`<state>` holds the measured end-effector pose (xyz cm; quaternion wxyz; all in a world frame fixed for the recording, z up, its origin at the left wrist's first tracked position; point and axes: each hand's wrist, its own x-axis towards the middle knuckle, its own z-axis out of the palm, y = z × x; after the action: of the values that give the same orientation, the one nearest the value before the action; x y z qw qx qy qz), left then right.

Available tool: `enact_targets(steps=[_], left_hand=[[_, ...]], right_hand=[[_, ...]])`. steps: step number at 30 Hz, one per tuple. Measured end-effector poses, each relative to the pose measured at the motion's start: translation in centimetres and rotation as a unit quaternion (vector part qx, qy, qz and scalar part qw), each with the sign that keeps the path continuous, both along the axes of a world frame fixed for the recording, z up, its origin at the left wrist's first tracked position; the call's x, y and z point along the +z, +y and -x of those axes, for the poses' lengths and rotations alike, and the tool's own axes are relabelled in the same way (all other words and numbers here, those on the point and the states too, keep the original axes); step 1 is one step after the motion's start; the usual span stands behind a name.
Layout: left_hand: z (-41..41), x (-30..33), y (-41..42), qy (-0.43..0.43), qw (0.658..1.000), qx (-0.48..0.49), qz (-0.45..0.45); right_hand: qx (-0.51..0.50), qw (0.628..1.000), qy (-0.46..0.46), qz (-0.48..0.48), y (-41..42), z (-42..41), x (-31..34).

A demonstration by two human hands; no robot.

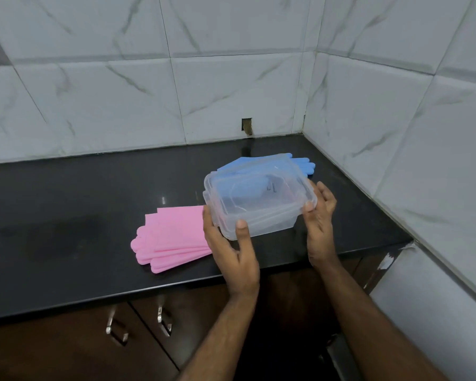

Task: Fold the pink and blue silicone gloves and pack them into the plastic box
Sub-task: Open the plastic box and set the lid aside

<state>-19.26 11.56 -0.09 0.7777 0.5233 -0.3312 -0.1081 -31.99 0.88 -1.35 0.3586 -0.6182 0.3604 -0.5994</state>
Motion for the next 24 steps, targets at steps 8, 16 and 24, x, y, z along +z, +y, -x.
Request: enact_targets(steps=[8,16,24], left_hand=[[0.8,1.9,1.8,-0.020,0.999,-0.026,0.003],[4.9,0.9,3.8,-0.188,0.972,-0.135,-0.041],[8.6,1.1,2.6,-0.465,0.858,-0.200,-0.084]], right_hand=[[-0.087,0.991,-0.084,-0.063,3.0,0.2,-1.1],[-0.179,0.974,0.100,-0.096,5.1,4.0,-2.3],[0.015,0.925,-0.281,-0.255,6.7,7.6,-0.8]])
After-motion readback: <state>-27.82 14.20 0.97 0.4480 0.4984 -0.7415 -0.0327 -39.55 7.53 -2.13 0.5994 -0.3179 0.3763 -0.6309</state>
